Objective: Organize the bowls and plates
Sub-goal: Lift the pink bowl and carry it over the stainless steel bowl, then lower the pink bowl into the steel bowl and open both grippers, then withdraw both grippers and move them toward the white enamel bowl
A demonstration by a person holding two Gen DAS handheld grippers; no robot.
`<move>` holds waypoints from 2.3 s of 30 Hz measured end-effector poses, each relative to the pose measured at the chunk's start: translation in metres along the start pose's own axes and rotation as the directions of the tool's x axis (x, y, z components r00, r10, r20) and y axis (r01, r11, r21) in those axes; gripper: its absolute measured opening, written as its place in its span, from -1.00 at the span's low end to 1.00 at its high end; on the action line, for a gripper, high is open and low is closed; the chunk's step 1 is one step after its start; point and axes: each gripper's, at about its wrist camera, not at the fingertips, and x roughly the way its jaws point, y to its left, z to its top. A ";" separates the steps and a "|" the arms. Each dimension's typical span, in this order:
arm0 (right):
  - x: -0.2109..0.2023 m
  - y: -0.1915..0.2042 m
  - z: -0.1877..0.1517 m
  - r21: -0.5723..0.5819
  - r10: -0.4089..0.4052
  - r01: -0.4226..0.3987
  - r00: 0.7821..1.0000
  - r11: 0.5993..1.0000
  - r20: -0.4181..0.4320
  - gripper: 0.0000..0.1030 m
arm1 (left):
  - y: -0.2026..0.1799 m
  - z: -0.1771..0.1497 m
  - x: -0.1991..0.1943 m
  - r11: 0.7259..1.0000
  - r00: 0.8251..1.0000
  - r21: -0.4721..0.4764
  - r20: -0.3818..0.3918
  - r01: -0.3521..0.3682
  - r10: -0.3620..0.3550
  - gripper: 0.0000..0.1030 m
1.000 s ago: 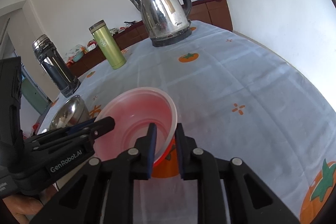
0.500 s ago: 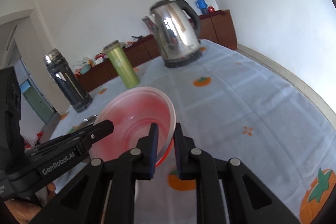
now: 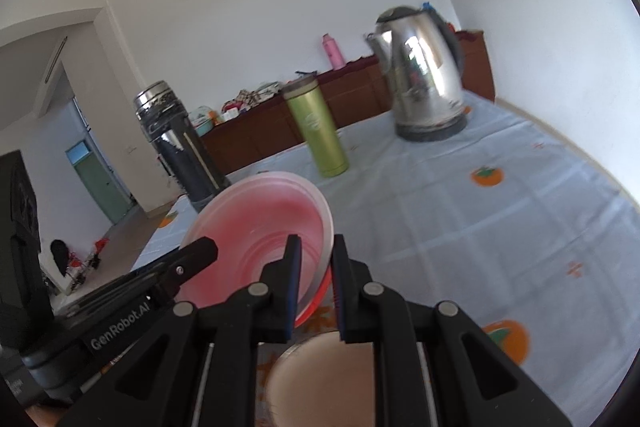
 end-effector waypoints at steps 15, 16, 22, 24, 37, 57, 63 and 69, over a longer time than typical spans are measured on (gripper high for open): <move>0.058 0.035 -0.015 -0.047 -0.039 0.036 0.996 0.998 -0.081 -0.72 | 0.048 -0.008 0.033 0.991 0.994 -0.080 -0.038 -0.104 0.102 -0.59; 0.060 0.035 -0.016 -0.051 -0.046 0.042 0.995 0.998 -0.084 -0.72 | 0.047 -0.009 0.035 0.991 0.993 -0.070 -0.042 -0.113 0.111 -0.59; 0.071 0.033 -0.022 -0.060 -0.057 0.050 0.992 0.997 -0.113 -0.72 | 0.048 -0.013 0.041 0.989 0.989 -0.051 -0.050 -0.141 0.138 -0.59; 0.073 0.033 -0.022 -0.064 -0.055 0.048 0.991 0.997 -0.120 -0.72 | 0.049 -0.014 0.043 0.988 0.988 -0.052 -0.058 -0.148 0.145 -0.59; 0.075 0.031 -0.025 -0.047 -0.075 0.069 0.988 0.996 -0.133 -0.63 | 0.051 -0.018 0.049 0.984 0.984 -0.061 -0.077 -0.167 0.162 -0.59; 0.039 0.020 -0.025 0.047 -0.060 0.059 0.998 0.997 0.030 0.44 | 0.037 -0.028 0.025 0.960 0.958 -0.009 0.053 -0.280 0.280 0.22; 0.029 0.020 -0.030 0.026 -0.085 0.083 0.994 0.996 0.068 0.46 | 0.034 -0.034 0.020 0.963 0.961 -0.016 0.065 -0.268 0.268 0.22; 0.016 0.018 -0.038 0.021 -0.100 0.098 0.990 0.995 0.100 0.64 | 0.029 -0.042 0.014 0.963 0.960 -0.013 0.077 -0.269 0.269 0.24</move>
